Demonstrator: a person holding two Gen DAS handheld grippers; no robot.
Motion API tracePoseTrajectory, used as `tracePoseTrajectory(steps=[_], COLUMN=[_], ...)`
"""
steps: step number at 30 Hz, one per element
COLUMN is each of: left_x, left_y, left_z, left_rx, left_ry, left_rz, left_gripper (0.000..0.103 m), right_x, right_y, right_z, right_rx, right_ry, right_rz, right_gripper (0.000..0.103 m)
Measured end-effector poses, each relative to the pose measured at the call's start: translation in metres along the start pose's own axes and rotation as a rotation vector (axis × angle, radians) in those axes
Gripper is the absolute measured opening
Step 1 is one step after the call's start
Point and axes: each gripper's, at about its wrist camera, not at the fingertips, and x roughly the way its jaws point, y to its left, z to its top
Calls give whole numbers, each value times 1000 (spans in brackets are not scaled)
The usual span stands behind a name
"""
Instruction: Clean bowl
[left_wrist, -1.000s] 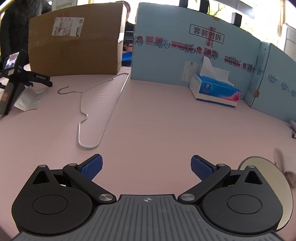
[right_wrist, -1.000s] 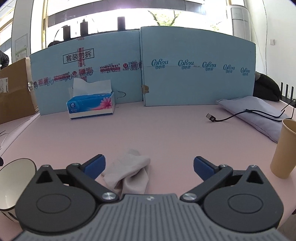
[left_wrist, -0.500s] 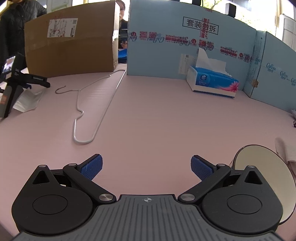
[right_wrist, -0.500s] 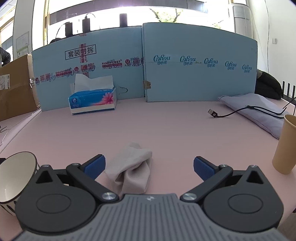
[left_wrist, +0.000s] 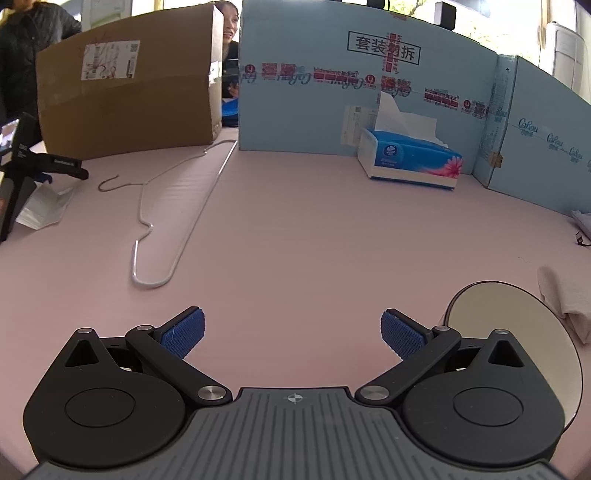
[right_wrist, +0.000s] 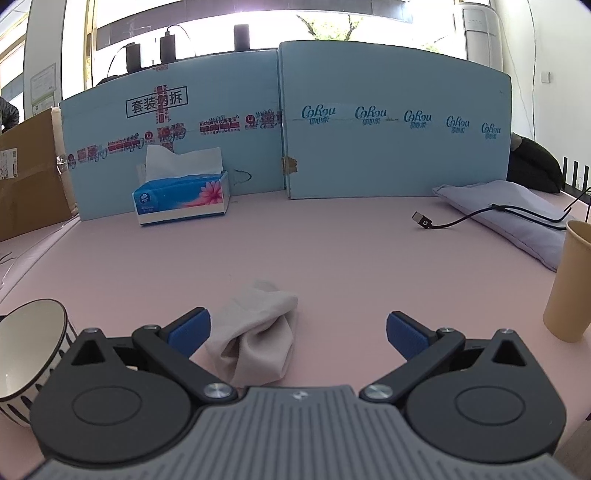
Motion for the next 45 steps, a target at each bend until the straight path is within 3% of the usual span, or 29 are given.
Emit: tracePoseTrajectory(steps=[45], left_x=[-5], left_y=[3], left_z=[0], left_rx=[-9], left_ry=[18], left_rz=[-20], left_gripper=[103], right_x=[-3], right_y=[0], right_z=[-1], right_rx=[4], right_ry=[-2], right_rz=[-7], right_gripper=[103])
